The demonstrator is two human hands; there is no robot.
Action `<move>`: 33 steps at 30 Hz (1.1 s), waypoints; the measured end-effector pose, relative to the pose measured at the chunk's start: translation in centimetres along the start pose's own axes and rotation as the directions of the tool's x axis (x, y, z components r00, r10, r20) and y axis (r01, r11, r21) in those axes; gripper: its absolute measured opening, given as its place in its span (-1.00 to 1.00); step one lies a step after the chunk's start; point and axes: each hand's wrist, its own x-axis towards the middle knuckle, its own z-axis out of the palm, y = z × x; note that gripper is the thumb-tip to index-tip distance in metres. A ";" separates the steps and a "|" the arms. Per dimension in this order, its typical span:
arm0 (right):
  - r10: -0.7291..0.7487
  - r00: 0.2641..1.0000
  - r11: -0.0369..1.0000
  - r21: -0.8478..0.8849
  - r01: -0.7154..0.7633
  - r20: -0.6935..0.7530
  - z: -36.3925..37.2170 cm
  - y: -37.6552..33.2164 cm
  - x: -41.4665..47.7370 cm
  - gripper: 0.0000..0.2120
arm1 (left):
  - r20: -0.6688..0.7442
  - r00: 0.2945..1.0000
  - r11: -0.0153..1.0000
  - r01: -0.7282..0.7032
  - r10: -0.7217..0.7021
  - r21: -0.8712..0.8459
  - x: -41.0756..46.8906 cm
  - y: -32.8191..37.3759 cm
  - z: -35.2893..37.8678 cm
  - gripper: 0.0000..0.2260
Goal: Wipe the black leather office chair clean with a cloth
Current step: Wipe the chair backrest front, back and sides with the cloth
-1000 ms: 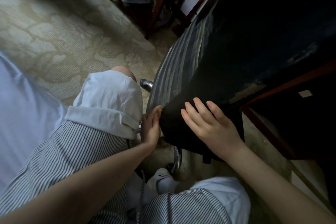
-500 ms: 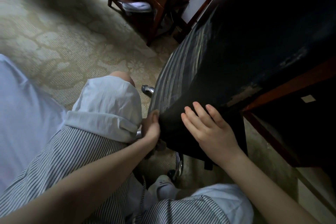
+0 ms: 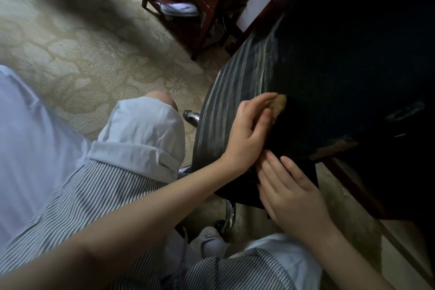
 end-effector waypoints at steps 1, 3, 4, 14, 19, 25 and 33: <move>0.014 1.000 1.000 0.013 -0.014 -0.008 -0.3 -0.1 -0.1 -0.66 | -0.002 1.000 1.000 -0.015 0.015 0.005 -0.2 0.0 0.4 -0.74; 0.074 0.996 0.995 0.067 -0.071 -0.050 -1.1 -0.6 0.2 -0.71 | 0.004 1.000 1.000 -0.027 0.027 0.012 -0.8 -0.2 0.9 -0.73; 0.109 0.991 0.990 0.098 -0.101 -0.075 -1.5 -0.7 0.4 -0.71 | 0.007 1.000 1.000 -0.029 0.029 0.005 -0.9 -0.3 1.1 -0.72; 0.356 0.934 0.927 -0.140 -0.349 0.027 -3.4 0.4 4.2 -0.57 | -0.067 0.997 0.998 -0.033 0.036 0.047 -2.4 -3.4 1.9 -0.73; 0.324 0.943 0.875 -0.404 -0.268 0.074 -1.9 0.8 3.2 -0.55 | -0.114 0.991 0.993 0.074 -0.064 0.088 -4.7 -7.4 1.5 -0.64; 0.317 0.947 0.868 -0.420 -0.266 0.056 -1.1 0.6 2.3 -0.54 | -0.258 0.833 0.848 0.524 -0.490 0.081 -8.6 -14.1 0.0 -0.72; 0.318 0.948 0.873 -0.390 -0.291 0.003 -0.8 0.5 2.7 -0.53 | -0.408 0.557 0.573 0.814 -0.724 0.093 -7.8 -17.6 -2.2 -0.69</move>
